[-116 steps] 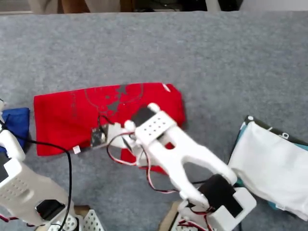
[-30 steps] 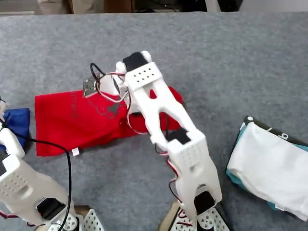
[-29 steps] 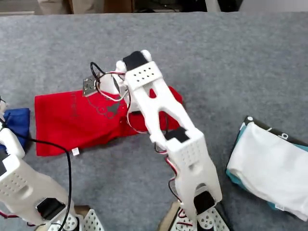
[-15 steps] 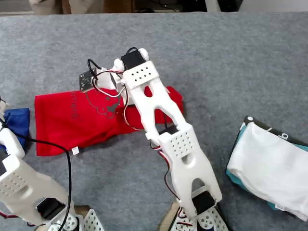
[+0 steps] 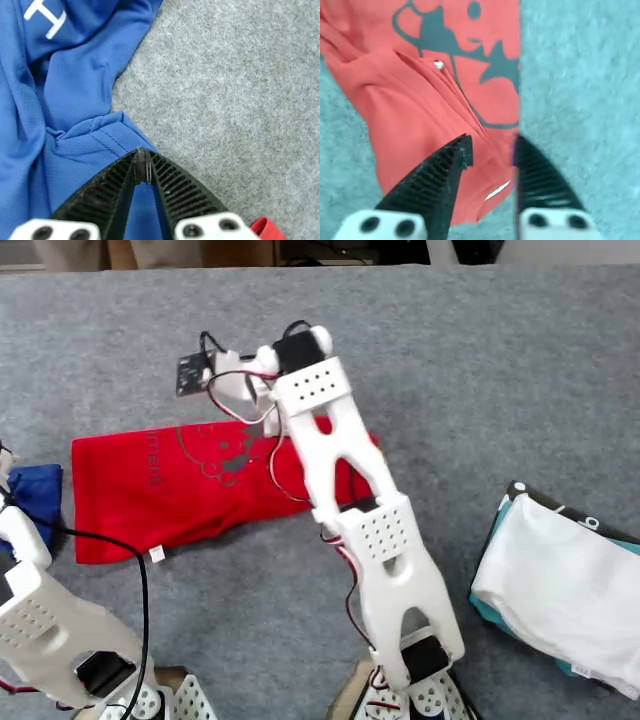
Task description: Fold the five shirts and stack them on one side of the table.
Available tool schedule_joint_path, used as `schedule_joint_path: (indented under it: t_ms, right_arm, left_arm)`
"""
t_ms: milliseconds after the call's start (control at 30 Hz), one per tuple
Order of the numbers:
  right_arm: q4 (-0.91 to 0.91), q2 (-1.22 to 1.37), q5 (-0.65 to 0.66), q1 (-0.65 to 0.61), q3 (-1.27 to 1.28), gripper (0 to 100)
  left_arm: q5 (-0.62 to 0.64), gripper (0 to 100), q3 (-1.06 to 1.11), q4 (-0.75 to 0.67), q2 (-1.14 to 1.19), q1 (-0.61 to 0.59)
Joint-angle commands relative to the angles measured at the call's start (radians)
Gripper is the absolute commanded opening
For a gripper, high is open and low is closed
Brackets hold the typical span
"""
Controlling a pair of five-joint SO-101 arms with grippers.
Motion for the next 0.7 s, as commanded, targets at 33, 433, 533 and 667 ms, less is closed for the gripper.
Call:
schedule_joint_path:
  t_ms: [33, 433, 533, 667]
  right_arm:
    - [0.02, -0.087, -0.069, 0.019, 0.015, 1.1]
    - [0.02, -0.344, -0.29, 0.071, 0.386, 0.4]
    - [0.018, -0.415, -0.293, 0.101, 0.466, 0.4]
    - [0.014, -0.487, -0.298, 0.137, 0.567, 0.4]
  left_arm:
    - [-0.009, 2, -0.055, 0.003, -0.01, 0.005]
    - [-0.241, 12, -0.327, 0.486, -0.019, 0.143]
    - [-0.273, 12, -0.417, 0.617, 0.022, 0.198]
    - [-0.301, 12, -0.525, 0.798, 0.119, 0.224]
